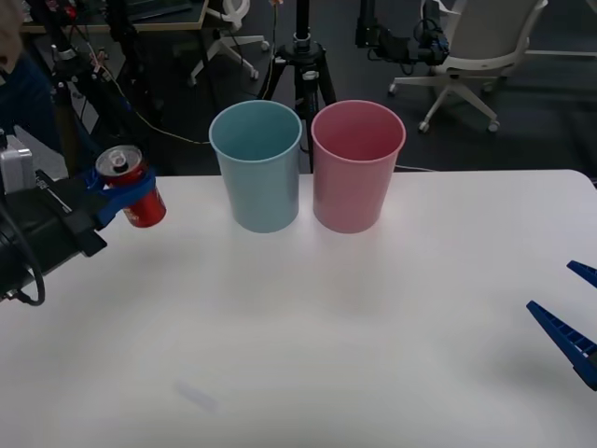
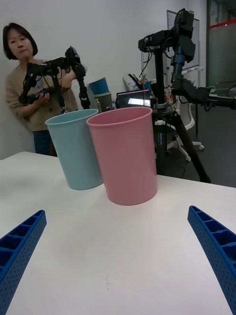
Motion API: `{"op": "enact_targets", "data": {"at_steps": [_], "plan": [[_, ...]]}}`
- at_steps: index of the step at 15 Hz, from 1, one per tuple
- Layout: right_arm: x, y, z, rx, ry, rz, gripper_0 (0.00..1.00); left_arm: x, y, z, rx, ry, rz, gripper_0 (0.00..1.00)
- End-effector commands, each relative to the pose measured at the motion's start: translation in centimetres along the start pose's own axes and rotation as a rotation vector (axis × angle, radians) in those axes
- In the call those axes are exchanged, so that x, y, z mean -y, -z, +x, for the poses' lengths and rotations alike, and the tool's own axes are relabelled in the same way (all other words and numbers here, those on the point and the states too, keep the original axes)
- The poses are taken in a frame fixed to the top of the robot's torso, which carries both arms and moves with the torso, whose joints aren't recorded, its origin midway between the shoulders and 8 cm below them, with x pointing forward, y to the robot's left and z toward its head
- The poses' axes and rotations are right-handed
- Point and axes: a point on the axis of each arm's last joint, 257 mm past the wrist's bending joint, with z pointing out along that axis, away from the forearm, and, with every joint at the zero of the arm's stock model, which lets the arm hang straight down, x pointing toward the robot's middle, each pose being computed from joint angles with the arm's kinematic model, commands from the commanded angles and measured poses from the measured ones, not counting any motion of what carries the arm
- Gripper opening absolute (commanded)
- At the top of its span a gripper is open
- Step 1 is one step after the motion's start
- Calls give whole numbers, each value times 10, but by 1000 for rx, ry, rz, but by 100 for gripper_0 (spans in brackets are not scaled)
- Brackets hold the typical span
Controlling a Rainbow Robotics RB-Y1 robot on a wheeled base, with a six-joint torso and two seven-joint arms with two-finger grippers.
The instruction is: Grasp the object on the table and drop it into the matching bin: aluminum can to the light blue bin, PET bottle to the pink bin.
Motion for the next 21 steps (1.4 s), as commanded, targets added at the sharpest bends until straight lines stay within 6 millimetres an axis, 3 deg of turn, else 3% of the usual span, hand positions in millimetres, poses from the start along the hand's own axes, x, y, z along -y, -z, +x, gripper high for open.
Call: {"op": "enact_targets", "data": {"at_steps": [1,6,9,15,21], "plan": [[0,0,0,0,0,0,100,-1,-9,-20,17,-27,22,0],[0,0,0,0,0,0,100,-3,-34,-47,36,-20,45,0],[0,0,0,0,0,0,100,-12,-47,-46,33,-13,45,0],[0,0,0,0,0,0,100,-24,-94,-48,34,12,68,0],[0,0,0,0,0,0,100,-57,-151,-62,32,-7,42,0]]}}
